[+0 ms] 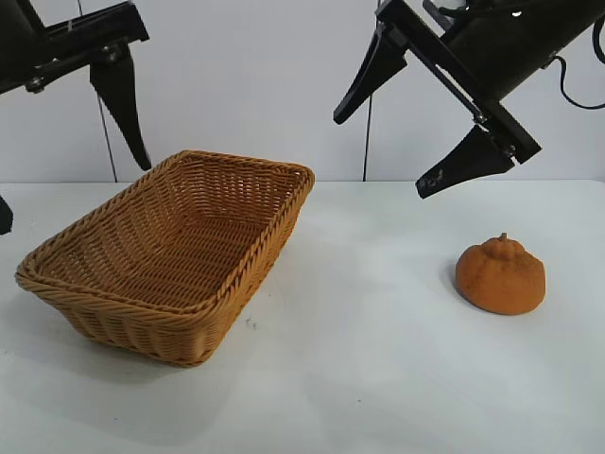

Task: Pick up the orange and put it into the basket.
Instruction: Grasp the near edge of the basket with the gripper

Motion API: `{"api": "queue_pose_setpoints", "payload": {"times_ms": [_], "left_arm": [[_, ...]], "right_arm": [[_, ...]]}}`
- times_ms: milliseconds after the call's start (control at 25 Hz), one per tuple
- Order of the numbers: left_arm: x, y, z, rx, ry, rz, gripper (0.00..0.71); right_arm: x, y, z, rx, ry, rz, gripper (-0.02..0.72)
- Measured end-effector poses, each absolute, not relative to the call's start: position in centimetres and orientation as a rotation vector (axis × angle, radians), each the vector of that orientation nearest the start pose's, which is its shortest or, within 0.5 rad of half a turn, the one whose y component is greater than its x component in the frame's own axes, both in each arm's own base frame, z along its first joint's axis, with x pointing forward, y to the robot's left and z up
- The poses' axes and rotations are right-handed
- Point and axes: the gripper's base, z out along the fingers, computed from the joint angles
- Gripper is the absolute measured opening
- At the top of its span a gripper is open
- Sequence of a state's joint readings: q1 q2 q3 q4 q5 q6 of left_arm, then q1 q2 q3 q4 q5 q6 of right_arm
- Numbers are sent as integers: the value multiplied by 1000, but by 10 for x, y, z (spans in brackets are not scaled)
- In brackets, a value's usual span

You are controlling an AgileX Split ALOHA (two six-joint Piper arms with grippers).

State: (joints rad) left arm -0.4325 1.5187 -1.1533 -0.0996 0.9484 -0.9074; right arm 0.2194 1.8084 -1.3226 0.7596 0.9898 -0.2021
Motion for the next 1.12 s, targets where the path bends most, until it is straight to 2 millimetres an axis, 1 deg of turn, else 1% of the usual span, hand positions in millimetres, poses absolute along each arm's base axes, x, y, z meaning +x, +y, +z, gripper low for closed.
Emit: {"api": "queue_pose_setpoints", "payload": {"times_ms": [80,160,320,440,640,800,1000,1120], "left_arm": [[275,-132,267,-858,2778,-375,648],[277,-133,255,-945,2779,-362,648],[281,-138,231,-1082,2782,-399,648],[284,-141,221,-1171,2749,-421,648],[295,-145,200,-1254,2708,-422,647],[302,-148,174,-1324,2719,-371,647],[312,-149,143,-1365,2717,-337,647],[312,-149,136,-1385,2725,-314,647]], "right_arm": [[348,131,241,-68,2811,980,684],[348,131,241,-69,2812,980,684],[348,131,241,-66,2813,980,684],[348,131,241,-66,2813,980,684],[348,131,241,-66,2813,980,684],[348,131,241,-66,2814,982,684],[347,132,241,-70,2821,987,684],[346,132,241,-76,2829,993,684]]}}
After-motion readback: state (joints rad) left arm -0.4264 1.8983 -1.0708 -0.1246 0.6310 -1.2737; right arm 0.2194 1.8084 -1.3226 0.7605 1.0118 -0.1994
